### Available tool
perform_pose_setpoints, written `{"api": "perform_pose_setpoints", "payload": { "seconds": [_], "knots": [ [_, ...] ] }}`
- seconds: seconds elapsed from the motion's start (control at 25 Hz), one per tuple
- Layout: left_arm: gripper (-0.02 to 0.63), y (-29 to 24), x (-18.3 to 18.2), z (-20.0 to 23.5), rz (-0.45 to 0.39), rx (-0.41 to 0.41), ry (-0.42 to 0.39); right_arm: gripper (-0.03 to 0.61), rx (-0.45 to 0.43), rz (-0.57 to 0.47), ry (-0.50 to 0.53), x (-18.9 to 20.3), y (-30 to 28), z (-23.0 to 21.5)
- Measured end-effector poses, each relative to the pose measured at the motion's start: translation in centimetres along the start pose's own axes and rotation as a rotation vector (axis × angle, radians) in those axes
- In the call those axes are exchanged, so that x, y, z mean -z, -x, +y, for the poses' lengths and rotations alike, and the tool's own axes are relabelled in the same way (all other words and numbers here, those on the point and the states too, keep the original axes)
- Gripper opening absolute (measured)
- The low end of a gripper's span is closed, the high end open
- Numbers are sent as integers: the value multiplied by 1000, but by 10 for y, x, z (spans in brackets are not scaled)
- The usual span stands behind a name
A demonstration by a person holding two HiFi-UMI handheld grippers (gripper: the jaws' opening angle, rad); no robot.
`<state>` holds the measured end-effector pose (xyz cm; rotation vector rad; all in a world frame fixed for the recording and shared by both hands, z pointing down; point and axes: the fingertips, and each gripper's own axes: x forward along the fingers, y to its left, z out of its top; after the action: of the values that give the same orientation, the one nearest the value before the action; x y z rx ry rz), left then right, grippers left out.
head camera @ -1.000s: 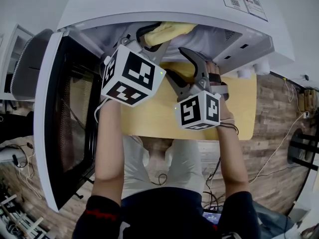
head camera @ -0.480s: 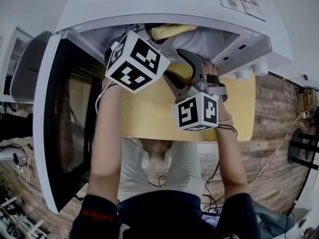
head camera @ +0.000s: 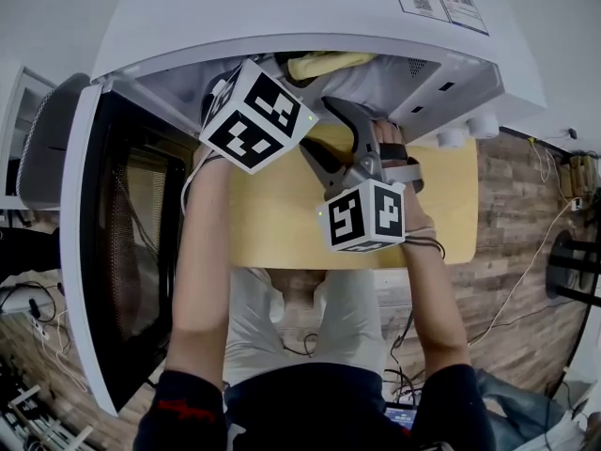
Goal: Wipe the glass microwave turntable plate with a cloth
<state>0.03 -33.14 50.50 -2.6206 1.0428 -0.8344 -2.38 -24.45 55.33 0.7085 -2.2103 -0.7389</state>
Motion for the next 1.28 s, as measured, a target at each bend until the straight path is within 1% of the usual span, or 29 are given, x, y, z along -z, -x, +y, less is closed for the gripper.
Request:
{"api": "perform_pose_setpoints", "payload": {
  "seconds": [0.12,0.48,0.6,0.84,1.04,1.28],
  "knots": [
    [130,0,1,1,4,10,10,276,0,-1,1,0,0,0],
    [130,4,3,4,5,-6,5,276,2,4,16,0,-1,0],
    [130,7,7,8,22,-27,4,276,3,7,13,0,-1,0],
    [130,14,17,22,43,-88,29,276,6,7,19,0,-2,0],
    [130,17,21,28,57,-124,57,275,6,10,20,1,-1,0],
    [130,25,29,38,100,-217,130,276,11,17,21,3,-2,-2]
  ]
}}
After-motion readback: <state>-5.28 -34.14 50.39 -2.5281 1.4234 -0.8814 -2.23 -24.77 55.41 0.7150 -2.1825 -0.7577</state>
